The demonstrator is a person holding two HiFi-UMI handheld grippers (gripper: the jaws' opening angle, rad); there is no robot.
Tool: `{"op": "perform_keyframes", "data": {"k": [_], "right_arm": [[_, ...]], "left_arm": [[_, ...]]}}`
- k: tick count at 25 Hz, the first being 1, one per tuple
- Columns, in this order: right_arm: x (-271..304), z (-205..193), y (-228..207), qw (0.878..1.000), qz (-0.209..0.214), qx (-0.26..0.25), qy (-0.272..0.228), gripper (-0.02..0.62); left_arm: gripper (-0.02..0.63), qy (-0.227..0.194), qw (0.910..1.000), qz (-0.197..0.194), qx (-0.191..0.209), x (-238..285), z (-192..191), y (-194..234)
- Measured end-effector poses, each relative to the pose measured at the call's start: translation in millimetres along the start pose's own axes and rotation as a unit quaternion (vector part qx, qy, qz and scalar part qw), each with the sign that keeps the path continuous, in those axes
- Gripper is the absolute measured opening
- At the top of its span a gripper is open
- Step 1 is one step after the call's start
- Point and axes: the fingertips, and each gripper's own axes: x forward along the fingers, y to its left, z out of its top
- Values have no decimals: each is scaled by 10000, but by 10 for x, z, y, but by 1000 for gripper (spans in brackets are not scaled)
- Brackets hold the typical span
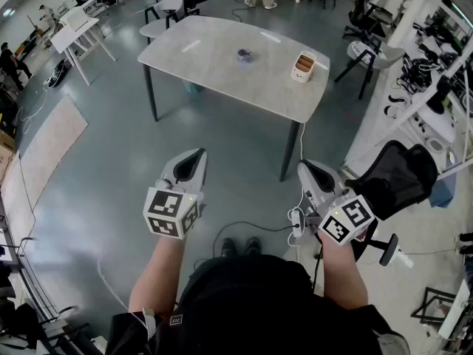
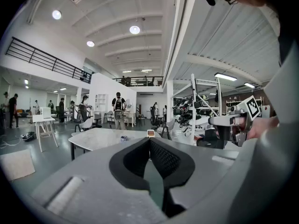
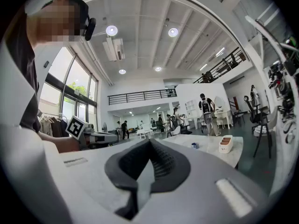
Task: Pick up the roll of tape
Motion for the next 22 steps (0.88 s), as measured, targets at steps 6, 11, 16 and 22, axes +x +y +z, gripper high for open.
{"op": "perform_keyframes", "data": {"k": [6,11,16,22], "right_arm": [[42,69,21,10000,-25,-74,-23,2],[24,113,-2,9999,-3,-150,-43,2],[31,156,-16,9998,155,-31,-92,3],[-115,158,-191,9995,194,124,-210,21]], "left_arm": [[11,-12,10000,28,6,-72,16,80],[11,-28,10000,54,19,-74,34,62],[11,16,10000,80,33,-52,40,36],[11,63,9999,107,73,66,67,-150]]}}
